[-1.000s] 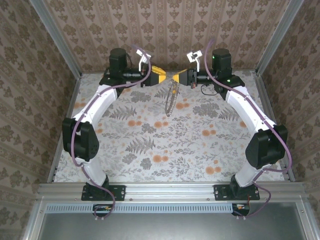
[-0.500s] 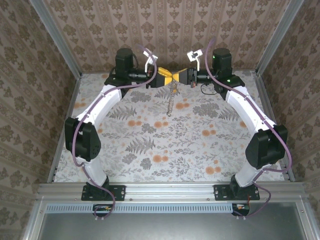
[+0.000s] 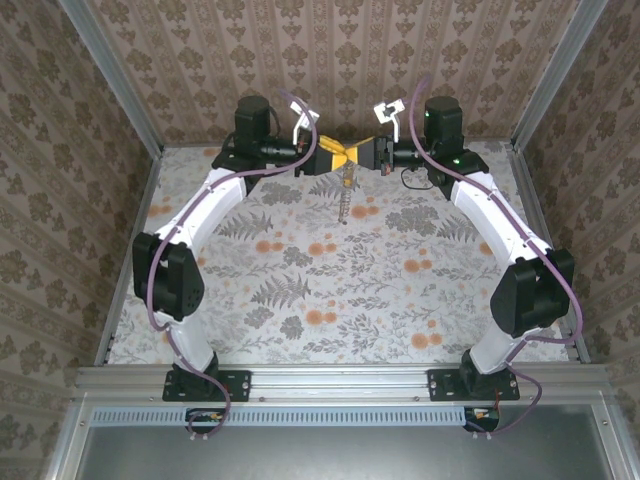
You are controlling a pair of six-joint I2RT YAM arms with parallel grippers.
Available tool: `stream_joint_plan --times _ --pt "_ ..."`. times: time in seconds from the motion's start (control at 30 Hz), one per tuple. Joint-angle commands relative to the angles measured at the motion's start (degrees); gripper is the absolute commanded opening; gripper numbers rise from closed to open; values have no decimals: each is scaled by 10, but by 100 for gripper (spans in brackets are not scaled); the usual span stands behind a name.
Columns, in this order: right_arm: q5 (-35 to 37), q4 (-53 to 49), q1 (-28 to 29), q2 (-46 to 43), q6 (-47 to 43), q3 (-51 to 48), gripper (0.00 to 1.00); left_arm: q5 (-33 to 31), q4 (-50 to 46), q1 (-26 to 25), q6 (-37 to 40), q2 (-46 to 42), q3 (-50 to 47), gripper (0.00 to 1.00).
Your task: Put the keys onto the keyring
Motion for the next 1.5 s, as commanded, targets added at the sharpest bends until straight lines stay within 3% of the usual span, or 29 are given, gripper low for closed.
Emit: stream_joint_plan --times 0.0,0.27,0.6,0.83,0.97,1.03,1.47 --pt "-15 28 3 4 3 -1 0 16 -9 -2 15 9 11 36" --pt "-13 29 3 6 4 -1 0 15 -15 -3 20 10 12 31" --pt "-15 39 3 5 12 -5 0 12 -4 -6 15 11 13 1" --pt "-6 57 3 4 34 -10 0 2 45 -6 -14 7 -7 0" --pt "20 75 -5 -11 51 -24 33 -21 139 -6 -81 0 -39 0" --pt "35 85 -14 -24 60 -38 42 -28 183 -6 -116 -2 -51 0" --pt "115 238 -36 -98 142 -193 48 -90 211 -6 -162 -18 -70 0"
